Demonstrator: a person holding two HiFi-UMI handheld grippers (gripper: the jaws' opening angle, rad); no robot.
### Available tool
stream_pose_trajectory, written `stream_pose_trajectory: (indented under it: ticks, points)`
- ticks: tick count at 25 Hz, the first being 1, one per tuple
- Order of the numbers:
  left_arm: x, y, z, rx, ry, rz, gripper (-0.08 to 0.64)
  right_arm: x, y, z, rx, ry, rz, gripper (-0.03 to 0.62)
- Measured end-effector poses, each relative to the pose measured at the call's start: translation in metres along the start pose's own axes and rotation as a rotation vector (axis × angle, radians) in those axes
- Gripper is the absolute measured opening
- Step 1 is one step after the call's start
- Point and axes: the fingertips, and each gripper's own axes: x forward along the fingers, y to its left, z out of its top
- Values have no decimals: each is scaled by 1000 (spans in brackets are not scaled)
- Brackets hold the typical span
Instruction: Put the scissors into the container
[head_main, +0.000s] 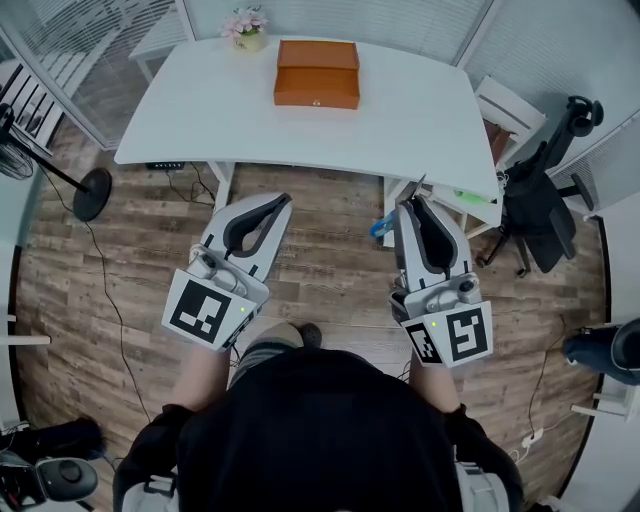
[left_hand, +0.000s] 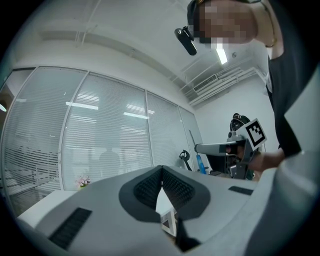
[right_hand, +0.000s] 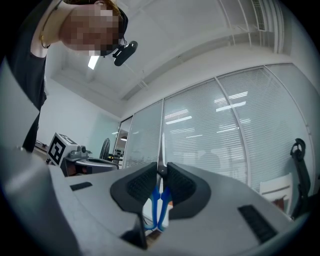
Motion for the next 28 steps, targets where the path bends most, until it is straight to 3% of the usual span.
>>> stream_pose_trajectory:
  ticks: [14, 28]
  points:
    - [8, 7, -5, 5, 13, -5, 12, 8, -5, -5, 5, -1, 3, 67]
    - [45, 52, -15, 3, -23, -8, 12, 57, -28, -23, -10, -9, -12, 67]
